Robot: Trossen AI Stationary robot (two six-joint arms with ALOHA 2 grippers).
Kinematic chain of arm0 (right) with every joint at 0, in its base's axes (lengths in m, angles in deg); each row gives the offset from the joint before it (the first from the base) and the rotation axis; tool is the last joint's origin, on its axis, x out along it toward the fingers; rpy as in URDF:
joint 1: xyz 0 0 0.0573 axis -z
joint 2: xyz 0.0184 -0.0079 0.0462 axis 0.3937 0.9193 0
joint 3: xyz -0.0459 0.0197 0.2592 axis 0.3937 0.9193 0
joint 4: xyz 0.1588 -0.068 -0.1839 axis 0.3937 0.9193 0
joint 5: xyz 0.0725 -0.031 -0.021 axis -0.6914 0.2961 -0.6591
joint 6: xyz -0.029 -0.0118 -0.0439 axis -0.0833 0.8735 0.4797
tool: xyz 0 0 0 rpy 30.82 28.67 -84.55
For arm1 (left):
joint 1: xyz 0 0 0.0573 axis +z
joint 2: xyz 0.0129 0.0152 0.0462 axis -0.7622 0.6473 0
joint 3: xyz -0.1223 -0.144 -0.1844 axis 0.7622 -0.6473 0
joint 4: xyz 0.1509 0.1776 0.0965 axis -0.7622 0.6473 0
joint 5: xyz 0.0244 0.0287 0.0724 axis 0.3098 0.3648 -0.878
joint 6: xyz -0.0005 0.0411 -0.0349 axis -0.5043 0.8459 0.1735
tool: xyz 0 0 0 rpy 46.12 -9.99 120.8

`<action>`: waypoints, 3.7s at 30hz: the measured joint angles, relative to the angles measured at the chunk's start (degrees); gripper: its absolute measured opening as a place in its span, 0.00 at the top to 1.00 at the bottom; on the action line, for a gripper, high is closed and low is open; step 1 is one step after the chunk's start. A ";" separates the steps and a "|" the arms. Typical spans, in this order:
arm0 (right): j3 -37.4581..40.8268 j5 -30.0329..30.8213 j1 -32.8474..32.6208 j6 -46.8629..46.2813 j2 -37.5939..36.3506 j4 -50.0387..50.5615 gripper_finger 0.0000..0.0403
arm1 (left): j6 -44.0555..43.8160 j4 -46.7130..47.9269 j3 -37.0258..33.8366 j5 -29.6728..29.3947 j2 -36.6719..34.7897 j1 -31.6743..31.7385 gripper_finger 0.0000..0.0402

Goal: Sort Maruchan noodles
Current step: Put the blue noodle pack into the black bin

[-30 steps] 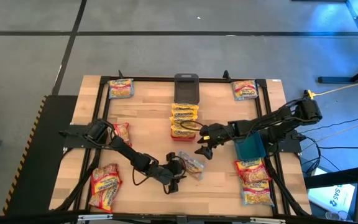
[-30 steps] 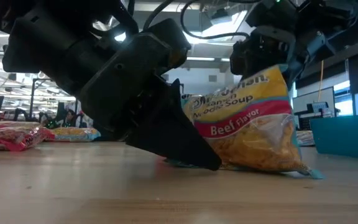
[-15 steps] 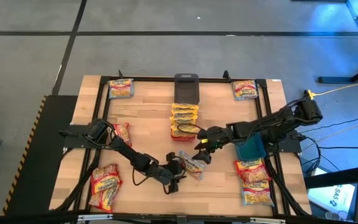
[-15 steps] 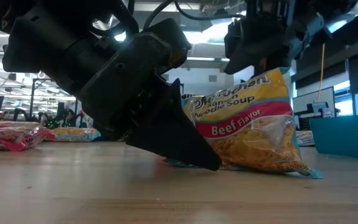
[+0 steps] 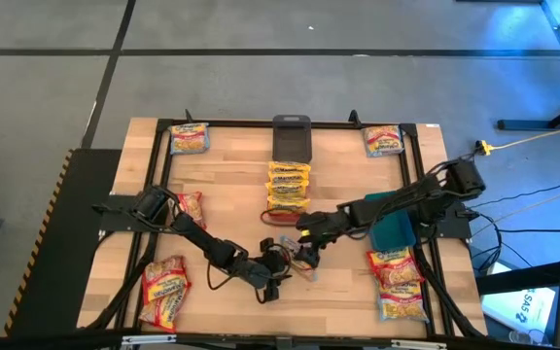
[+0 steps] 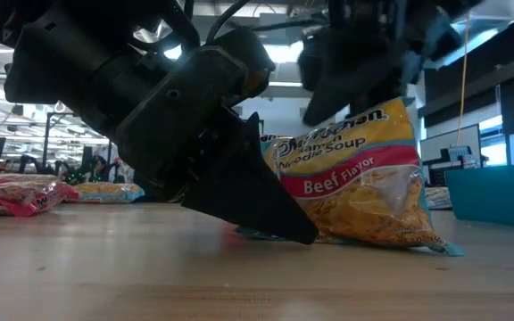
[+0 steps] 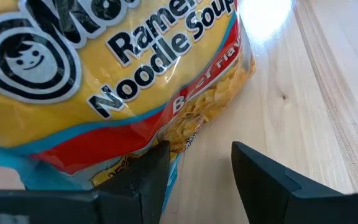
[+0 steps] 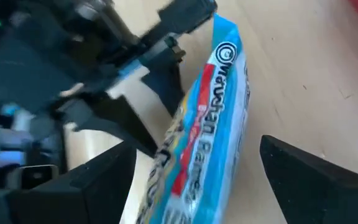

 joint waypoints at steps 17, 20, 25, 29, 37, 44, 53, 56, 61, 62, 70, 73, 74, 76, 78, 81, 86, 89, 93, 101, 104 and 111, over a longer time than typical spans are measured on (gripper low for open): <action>-13.30 2.29 -1.50 10.59 8.73 16.84 0.54 | 0.18 0.65 0.04 0.04 -0.07 -0.07 0.58; -13.36 1.84 -1.51 11.14 8.69 16.55 0.66 | 0.54 0.86 0.04 0.06 -0.09 -0.17 0.58; -13.18 3.02 -1.51 12.86 7.86 16.97 0.77 | 1.83 1.89 0.04 1.63 -0.60 -0.33 0.58; -12.92 4.93 -1.43 15.82 5.33 18.85 0.77 | 3.12 8.69 0.04 4.14 -3.80 -0.47 0.58; -12.97 7.32 -1.10 21.73 -3.25 24.52 0.78 | 6.41 17.12 -1.27 7.81 -11.33 -2.51 0.58; -13.00 8.38 3.56 27.71 -12.12 26.72 0.77 | 7.87 9.68 -13.17 14.28 -21.11 -1.73 0.58; -13.11 8.37 17.22 40.20 -18.66 23.72 0.77 | 8.19 -5.56 -28.51 7.51 -34.97 2.94 0.58; -13.11 8.29 22.44 45.51 -19.03 22.58 0.77 | 9.03 -5.70 -30.14 6.22 -36.98 5.23 0.58; -13.14 7.02 31.31 52.98 -18.42 17.53 0.77 | 11.89 -5.73 -30.45 5.16 -36.85 9.39 0.58; -13.13 6.33 32.97 54.44 -18.28 16.61 0.77 | 12.40 -5.80 -30.42 5.21 -36.75 10.32 0.58; -20.71 0.44 43.87 64.22 -11.65 15.82 0.77 | 14.12 -5.47 -30.42 5.41 -36.68 15.74 0.58; -28.68 -2.05 46.79 66.99 -5.92 21.51 0.77 | 14.93 -5.44 -30.42 5.39 -36.68 17.06 0.58; -31.69 -3.06 47.58 68.10 -3.76 23.98 0.77 | 15.11 -5.49 -30.42 5.39 -36.68 17.45 0.58; -38.18 -5.00 49.21 70.11 0.61 28.71 0.77 | 15.17 -5.49 -30.42 5.39 -36.68 18.24 0.58; -44.05 -7.04 50.67 72.03 4.78 32.81 0.77 | 15.17 -5.49 -30.42 5.39 -36.68 18.91 0.58; -51.19 -9.75 52.46 72.40 10.63 36.36 0.77 | 15.50 -5.51 -30.42 5.38 -36.68 19.79 0.58; -55.68 -12.70 53.87 74.87 16.24 37.65 0.77 | 16.27 -5.49 -30.42 5.37 -36.68 21.05 0.58; -55.68 -13.08 54.07 76.91 18.50 38.31 0.77 | 16.28 -5.40 -30.40 5.39 -36.68 21.35 0.58; -55.68 -15.13 54.21 78.47 21.18 38.56 0.77 | 16.72 -5.40 -30.40 5.37 -36.68 21.42 0.58; -55.66 -13.99 54.21 79.75 24.57 39.26 0.77 | 16.85 -5.38 -30.38 5.37 -36.65 21.42 0.58; -55.66 -13.56 54.21 79.91 24.75 40.07 0.77 | 17.60 -5.38 -30.38 5.37 -36.65 21.42 0.58; -55.66 -12.67 54.18 81.06 26.03 39.28 0.77 | 18.14 -5.50 -30.38 5.37 -36.65 21.42 0.58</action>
